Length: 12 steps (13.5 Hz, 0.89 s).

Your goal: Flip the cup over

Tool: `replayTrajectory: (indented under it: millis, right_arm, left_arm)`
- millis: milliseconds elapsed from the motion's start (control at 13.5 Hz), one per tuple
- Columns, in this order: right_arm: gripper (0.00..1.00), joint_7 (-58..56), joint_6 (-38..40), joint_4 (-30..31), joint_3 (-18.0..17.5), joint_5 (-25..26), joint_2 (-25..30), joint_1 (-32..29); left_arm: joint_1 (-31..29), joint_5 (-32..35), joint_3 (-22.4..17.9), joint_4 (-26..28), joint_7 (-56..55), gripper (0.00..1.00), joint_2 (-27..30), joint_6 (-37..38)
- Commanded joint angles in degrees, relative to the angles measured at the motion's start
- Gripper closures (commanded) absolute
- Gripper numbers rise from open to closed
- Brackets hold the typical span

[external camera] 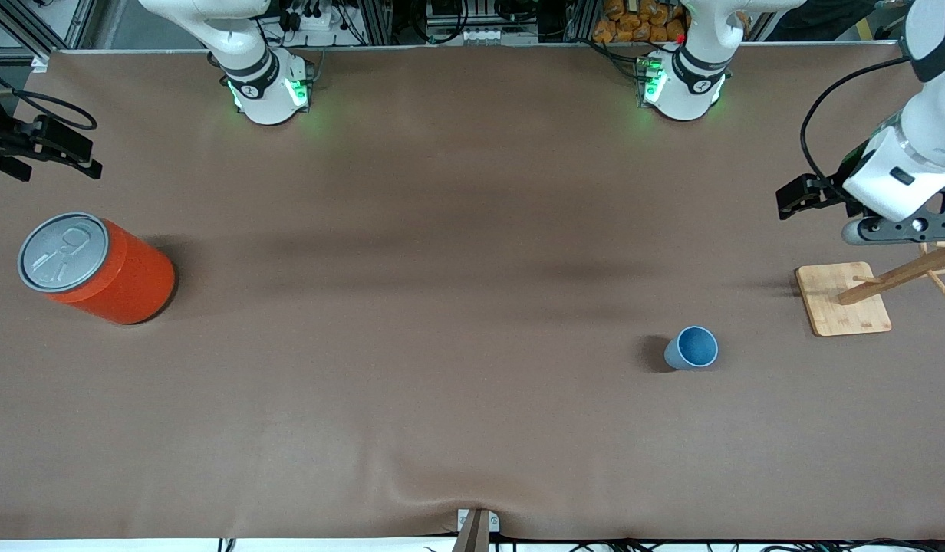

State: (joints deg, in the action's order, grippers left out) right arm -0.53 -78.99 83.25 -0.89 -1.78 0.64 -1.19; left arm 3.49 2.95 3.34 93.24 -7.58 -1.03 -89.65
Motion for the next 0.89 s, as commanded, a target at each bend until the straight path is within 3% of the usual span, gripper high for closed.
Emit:
replayTrajectory:
  millis: [0, 815]
  right_arm:
    - [0.0, -0.4, 0.9, -0.8, 0.3, -0.1, -0.1, 0.0]
    - [0.0, -0.4, 0.9, -0.7, 0.2, -0.1, -0.1, 0.0]
  left_arm:
    - [-0.7, -1.0, 0.7, -1.7, 1.2, 0.0, 0.5, 1.8]
    - [-0.6, -3.0, 1.3, -1.7, 0.3, 0.0, 4.4, 3.2]
